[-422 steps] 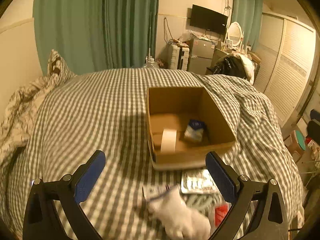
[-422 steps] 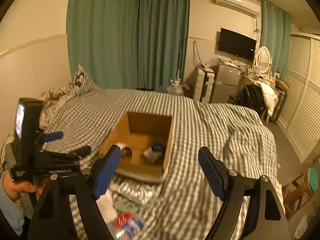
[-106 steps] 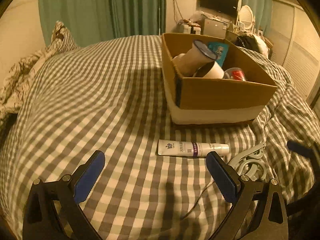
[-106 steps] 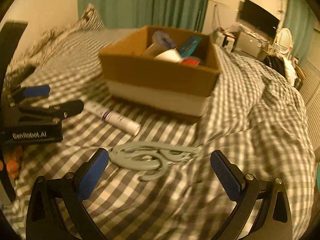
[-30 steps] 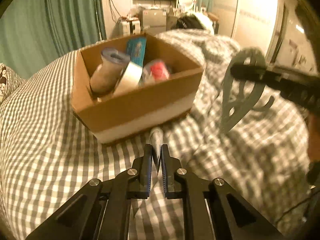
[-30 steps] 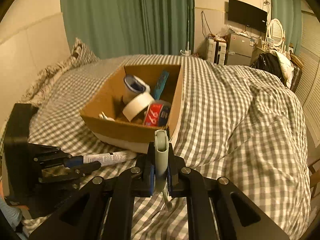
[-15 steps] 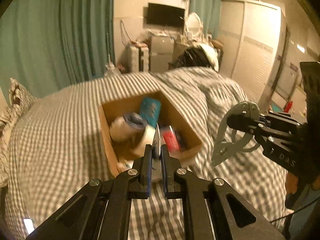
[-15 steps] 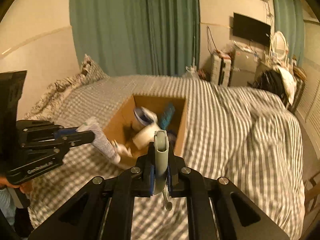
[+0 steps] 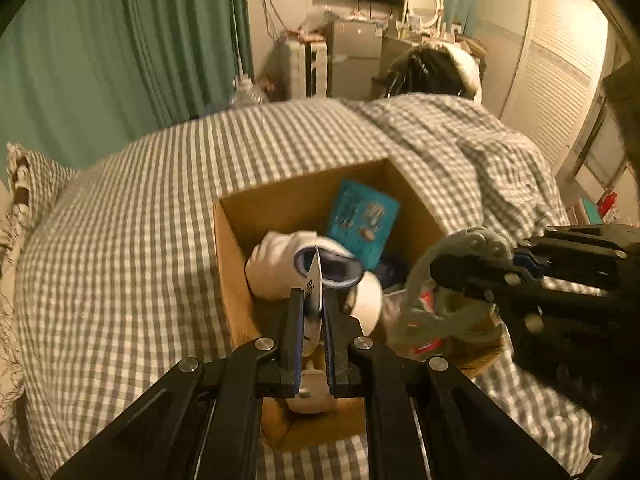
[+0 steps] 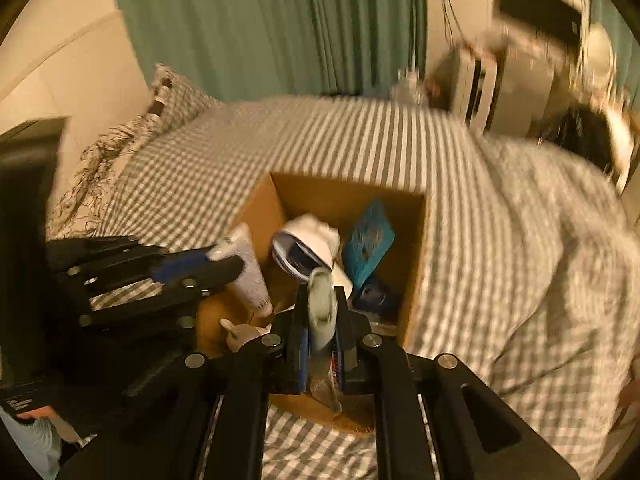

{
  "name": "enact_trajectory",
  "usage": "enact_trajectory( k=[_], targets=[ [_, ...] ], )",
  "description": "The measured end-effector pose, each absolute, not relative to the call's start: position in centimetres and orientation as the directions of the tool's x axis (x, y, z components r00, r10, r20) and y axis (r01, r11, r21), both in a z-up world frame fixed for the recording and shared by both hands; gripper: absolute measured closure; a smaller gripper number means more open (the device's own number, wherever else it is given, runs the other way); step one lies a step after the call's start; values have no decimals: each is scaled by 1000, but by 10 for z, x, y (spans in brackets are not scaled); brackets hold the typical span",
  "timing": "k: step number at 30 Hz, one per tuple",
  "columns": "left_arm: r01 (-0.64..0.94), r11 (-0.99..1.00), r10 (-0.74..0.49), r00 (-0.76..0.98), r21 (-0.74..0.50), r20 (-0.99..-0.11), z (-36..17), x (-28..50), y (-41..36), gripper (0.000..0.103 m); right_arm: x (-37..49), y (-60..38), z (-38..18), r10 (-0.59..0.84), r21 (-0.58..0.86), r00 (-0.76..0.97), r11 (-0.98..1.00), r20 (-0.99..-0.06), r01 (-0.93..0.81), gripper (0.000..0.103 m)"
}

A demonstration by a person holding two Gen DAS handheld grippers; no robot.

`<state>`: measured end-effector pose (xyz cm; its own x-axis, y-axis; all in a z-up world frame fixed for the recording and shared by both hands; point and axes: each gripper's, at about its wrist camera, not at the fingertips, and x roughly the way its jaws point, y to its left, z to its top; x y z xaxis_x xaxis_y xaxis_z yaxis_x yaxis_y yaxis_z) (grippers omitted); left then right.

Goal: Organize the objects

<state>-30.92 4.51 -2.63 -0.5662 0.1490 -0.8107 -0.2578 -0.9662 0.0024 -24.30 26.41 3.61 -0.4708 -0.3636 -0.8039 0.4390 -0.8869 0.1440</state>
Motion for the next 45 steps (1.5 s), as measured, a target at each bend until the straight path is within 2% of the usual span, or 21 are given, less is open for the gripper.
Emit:
enact_trajectory(
  k=[4, 5, 7, 8, 9, 11, 12, 14, 18, 23, 25, 27, 35, 41, 43, 45],
  targets=[
    [-245, -970, 146, -563, -5, -813, -40, -316, 39, 93, -260, 268, 17, -381, 193, -456, -893, -804, 406, 93],
    [-233, -972, 146, -573, -10, -807, -40, -317, 36, 92, -262, 269, 17, -376, 186, -475, -898, -795, 398, 89],
    [-222, -975, 158, -582, -31, -797, -41, -319, 33, 88, -265, 273, 20, -378, 190, -515, -905, -769, 381, 70],
    [-217, -975, 161, -586, -38, -794, -40, -321, 33, 77, -264, 276, 25, -385, 199, -538, -907, -750, 371, 56],
    [-209, -977, 157, -596, -37, -787, -38, -320, 32, 60, -262, 275, 32, -390, 204, -557, -908, -733, 367, 53],
    [-198, -980, 135, -628, -10, -766, -30, -315, 32, 34, -257, 277, 45, -385, 190, -603, -912, -699, 364, 53],
    [-199, -980, 128, -651, 6, -748, -24, -311, 33, 31, -253, 277, 53, -378, 175, -621, -915, -686, 364, 53],
    [-214, -977, 132, -675, 21, -726, -15, -304, 34, 30, -245, 279, 66, -361, 136, -656, -920, -663, 368, 51],
    [-207, -977, 118, -702, 44, -702, 8, -291, 36, 22, -223, 282, 93, -324, 72, -711, -930, -624, 361, 40],
    [-194, -981, 130, -744, 26, -655, 52, -267, 31, 19, -193, 292, 135, -284, 16, -767, -941, -576, 337, 34],
    [-183, -983, 133, -771, 17, -623, 72, -255, 29, 11, -179, 297, 155, -275, 2, -791, -945, -547, 327, 29],
    [-164, -986, 123, -808, 18, -577, 96, -242, 25, 1, -161, 302, 175, -271, -5, -815, -948, -512, 318, 19],
    [-173, -985, 164, -909, -11, -382, 155, -182, 22, 0, -94, 314, 228, -236, -89, -902, -954, -361, 285, 0],
    [-180, -982, 190, -949, -62, -253, 150, -142, 20, 0, -57, 320, 218, -203, -105, -947, -966, -249, 235, 0],
    [-164, -985, 172, -956, -52, -236, 137, -133, 21, 0, -53, 321, 204, -193, -114, -950, -967, -248, 226, 0],
    [-100, -994, 105, -971, -33, -217, 119, -120, 19, 0, -51, 321, 184, -167, -119, -952, -972, -258, 203, 0]
  ],
)
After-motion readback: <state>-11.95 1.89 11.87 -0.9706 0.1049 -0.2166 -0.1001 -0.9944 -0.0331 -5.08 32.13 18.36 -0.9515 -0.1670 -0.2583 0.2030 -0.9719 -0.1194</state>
